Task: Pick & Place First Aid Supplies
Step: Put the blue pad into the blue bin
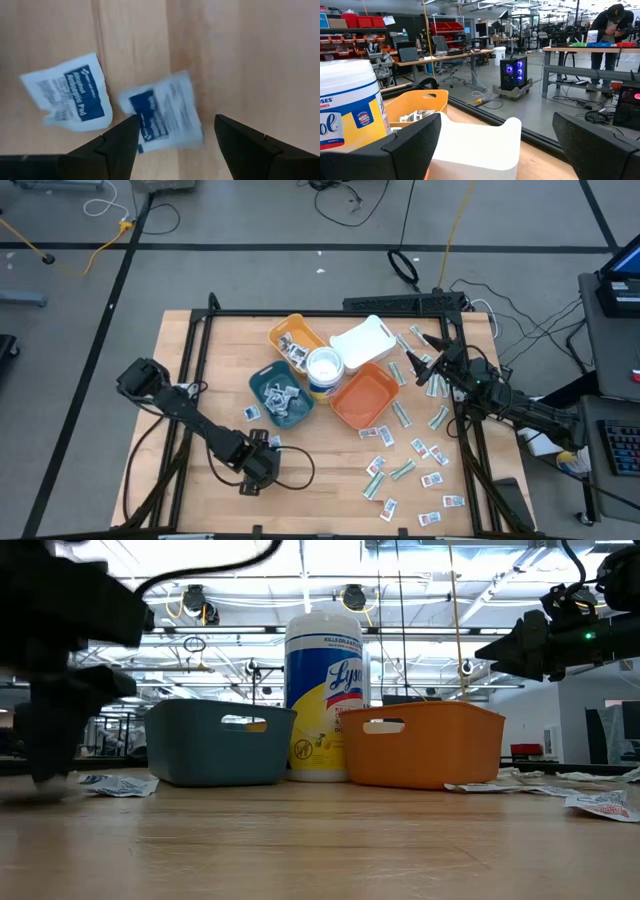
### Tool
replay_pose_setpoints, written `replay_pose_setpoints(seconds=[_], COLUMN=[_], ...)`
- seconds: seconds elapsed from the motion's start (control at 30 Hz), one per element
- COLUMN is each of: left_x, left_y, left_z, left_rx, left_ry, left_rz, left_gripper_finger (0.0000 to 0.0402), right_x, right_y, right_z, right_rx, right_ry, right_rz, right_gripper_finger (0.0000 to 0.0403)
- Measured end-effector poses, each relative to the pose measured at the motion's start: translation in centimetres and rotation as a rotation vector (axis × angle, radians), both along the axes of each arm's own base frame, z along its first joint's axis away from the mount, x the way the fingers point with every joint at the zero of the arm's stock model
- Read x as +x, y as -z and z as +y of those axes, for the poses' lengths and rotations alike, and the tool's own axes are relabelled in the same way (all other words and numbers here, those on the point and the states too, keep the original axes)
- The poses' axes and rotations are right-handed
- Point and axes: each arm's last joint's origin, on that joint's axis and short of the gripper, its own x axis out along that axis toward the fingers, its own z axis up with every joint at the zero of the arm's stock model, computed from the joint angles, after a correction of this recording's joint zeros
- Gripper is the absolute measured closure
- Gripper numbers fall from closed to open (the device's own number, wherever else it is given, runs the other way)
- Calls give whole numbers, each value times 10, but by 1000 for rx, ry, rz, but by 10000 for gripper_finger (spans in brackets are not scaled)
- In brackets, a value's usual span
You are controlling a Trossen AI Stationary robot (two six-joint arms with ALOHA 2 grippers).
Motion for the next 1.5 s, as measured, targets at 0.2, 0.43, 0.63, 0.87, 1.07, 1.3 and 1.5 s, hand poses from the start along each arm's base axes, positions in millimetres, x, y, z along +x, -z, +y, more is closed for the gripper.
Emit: replay_pose_setpoints(seconds=[0.2,0.43,0.63,0.87,1.07,1.3,1.5], left_x=[-3,-4,-13,-33,-48,-59,-38], left_y=[5,5,-10,-48,-74,-93,-98], left_z=[1,1,5,19,33,42,75], left_rx=[-30,-51,-84,-72,-88,-117,-121], left_ry=[25,9,-18,-14,-28,-31,-244], left_rz=[5,35,47,27,-6,-49,-51], left_gripper_finger=[155,307,388,397,399,400,401], right_x=[0,0,0,0,0,0,0], right_y=[0,0,0,0,0,0,0], right_z=[0,0,0,0,0,0,0], right_rx=[1,1,1,0,0,0,0], right_ry=[0,0,0,0,0,0,0], right_rz=[1,1,0,0,0,1,1], right_gripper_finger=[26,26,26,26,26,26,26])
